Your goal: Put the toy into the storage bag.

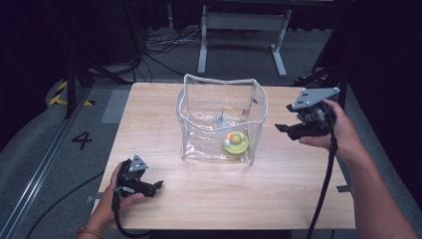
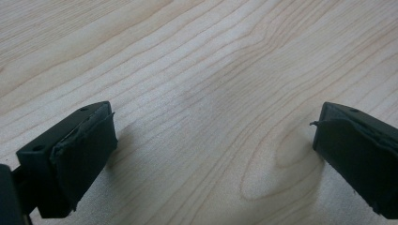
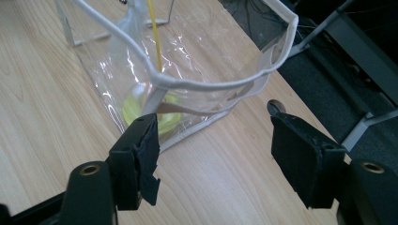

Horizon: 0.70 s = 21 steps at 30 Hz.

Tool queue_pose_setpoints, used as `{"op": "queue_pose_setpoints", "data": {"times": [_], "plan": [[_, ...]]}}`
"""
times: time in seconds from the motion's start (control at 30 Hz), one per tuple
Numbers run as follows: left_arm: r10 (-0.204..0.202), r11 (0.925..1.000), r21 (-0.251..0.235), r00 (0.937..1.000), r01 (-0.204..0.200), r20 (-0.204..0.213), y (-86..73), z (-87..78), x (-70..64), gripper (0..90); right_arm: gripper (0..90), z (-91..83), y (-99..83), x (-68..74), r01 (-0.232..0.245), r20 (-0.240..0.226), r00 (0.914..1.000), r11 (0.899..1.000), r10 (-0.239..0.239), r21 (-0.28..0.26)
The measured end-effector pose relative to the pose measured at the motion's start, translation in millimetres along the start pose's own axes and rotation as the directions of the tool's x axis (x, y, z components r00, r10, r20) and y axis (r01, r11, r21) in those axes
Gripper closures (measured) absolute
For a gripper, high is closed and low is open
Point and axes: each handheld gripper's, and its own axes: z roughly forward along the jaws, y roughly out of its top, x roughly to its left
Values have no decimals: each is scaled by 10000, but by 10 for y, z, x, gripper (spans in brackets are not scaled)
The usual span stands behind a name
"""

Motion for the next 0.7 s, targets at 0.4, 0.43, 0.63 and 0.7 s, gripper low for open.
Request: {"op": "queue_pose_setpoints", "data": {"times": [0.4,0.43,0.63,0.7], "plan": [[-35,10000,18,10000,35,24,-1,0,-1,1,303,77,-480,74,93,264,9996,9987,-106,495],[-39,10000,20,10000,39,27,-1,0,-1,1,299,97,-529,77,49,257,9996,9985,-63,541],[-49,10000,18,10000,49,33,-1,0,-2,1,276,190,-805,101,-190,389,9991,9964,158,826],[-26,10000,22,10000,26,25,0,0,-1,1,268,205,-880,111,-296,498,9984,9962,255,823]]}}
